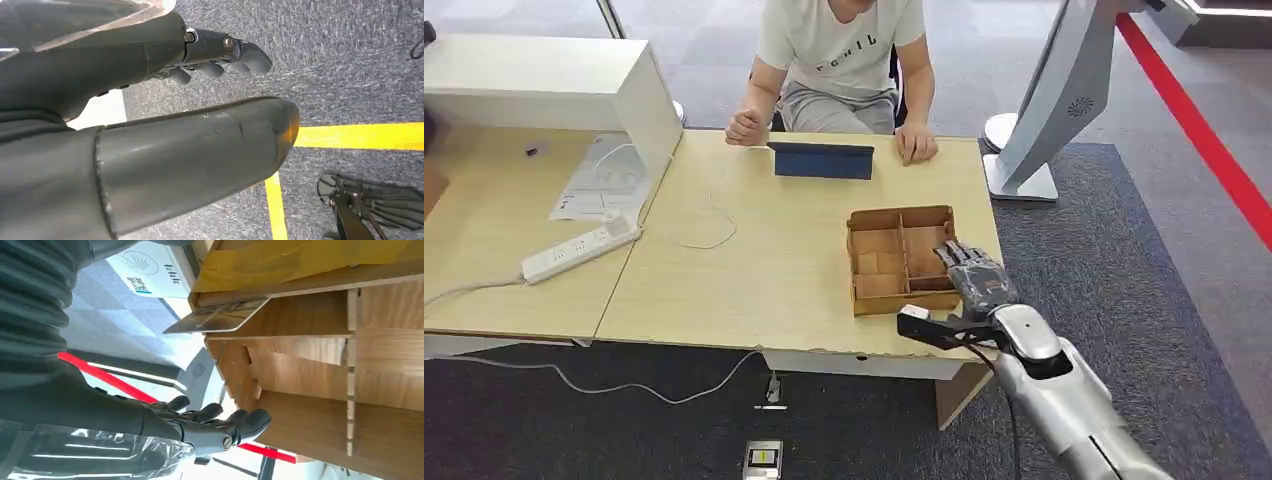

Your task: Pass the card to the sensor for recognition and then transmit it.

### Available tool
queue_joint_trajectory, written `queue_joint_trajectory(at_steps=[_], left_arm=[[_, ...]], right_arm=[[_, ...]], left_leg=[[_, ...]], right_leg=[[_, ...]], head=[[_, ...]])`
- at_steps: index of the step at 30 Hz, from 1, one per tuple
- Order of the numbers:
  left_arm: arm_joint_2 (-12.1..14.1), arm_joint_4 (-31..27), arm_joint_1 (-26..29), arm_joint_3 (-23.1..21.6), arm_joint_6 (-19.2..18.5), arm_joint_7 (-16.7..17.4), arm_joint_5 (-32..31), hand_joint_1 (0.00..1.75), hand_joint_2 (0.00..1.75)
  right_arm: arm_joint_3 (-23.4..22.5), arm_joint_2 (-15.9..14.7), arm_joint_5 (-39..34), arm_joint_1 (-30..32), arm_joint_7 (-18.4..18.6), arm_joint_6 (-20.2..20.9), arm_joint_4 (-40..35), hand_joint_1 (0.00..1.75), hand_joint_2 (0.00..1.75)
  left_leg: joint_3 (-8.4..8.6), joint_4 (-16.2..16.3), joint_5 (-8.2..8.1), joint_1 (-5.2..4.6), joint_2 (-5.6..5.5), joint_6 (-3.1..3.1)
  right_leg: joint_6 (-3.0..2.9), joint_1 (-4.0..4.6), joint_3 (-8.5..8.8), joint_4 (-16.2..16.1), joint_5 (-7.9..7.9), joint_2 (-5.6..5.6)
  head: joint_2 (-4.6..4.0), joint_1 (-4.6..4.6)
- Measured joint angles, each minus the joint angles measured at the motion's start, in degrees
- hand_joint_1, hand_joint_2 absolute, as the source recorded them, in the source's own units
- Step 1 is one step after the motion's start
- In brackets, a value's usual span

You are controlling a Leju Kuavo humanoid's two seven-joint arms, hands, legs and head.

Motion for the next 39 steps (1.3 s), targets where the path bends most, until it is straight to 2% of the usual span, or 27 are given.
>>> queue_joint_trajectory(at_steps=[18, 19, 39], left_arm=[[0.15, 0.00, 0.00, 0.00, -0.35, -0.50, 0.02, 0.00, 0.00], [0.17, 0.00, 0.00, 0.00, -0.35, -0.48, 0.02, 0.00, 0.00], [0.31, 0.00, -0.02, 0.00, -0.68, -0.31, -0.02, 0.00, 0.00]], right_arm=[[-0.31, -0.57, 0.02, 0.99, -0.17, 0.37, 0.02, 0.00, 1.75], [-0.31, -0.57, 0.04, 1.04, -0.17, 0.37, 0.02, 1.75, 1.75], [-0.99, -0.55, 0.11, 1.51, 0.00, 0.46, -0.06, 1.75, 1.75]], left_leg=[[-0.01, 0.00, 0.00, 0.00, 0.00, 0.00], [-0.01, 0.00, 0.00, 0.00, 0.00, 0.00], [0.00, 0.00, 0.00, 0.00, -0.01, 0.00]], right_leg=[[0.00, 0.00, -0.01, 0.00, 0.00, 0.00], [0.00, 0.00, -0.01, 0.00, 0.00, 0.00], [0.00, 0.00, -0.01, 0.00, 0.00, 0.00]], head=[[0.00, 0.00], [0.00, 0.00], [0.00, 0.00]])
